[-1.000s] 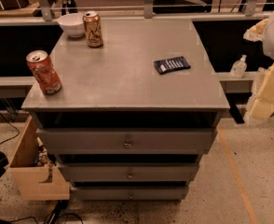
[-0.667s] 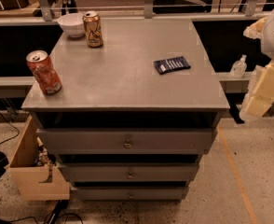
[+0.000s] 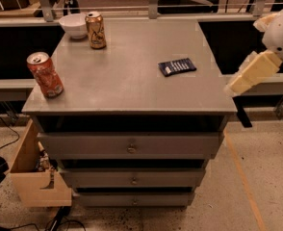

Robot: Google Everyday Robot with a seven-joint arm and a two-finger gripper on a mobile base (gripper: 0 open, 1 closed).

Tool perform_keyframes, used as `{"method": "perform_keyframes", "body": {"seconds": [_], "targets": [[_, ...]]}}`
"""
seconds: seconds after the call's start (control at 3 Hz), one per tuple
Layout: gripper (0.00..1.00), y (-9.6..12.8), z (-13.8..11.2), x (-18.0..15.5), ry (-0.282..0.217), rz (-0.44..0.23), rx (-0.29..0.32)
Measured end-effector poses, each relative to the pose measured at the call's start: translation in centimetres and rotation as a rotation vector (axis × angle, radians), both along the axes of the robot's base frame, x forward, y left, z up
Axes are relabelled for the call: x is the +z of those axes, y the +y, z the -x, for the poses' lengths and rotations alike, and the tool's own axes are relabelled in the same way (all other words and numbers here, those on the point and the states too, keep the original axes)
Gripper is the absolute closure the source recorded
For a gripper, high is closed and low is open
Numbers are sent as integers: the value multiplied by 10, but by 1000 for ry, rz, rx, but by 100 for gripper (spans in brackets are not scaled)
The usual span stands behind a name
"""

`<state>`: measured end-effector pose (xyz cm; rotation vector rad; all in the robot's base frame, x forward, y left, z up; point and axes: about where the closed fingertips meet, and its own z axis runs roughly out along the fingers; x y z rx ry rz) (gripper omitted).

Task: Move orange can near coke can

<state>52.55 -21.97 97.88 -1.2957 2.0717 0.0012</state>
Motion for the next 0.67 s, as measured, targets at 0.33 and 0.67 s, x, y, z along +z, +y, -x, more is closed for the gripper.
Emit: {"method": "perform_keyframes", "body": {"seconds": [0.33, 0.67], "targets": [[0, 7, -62, 20, -138, -151, -52], [0, 36, -121, 46, -214, -251, -95]]}}
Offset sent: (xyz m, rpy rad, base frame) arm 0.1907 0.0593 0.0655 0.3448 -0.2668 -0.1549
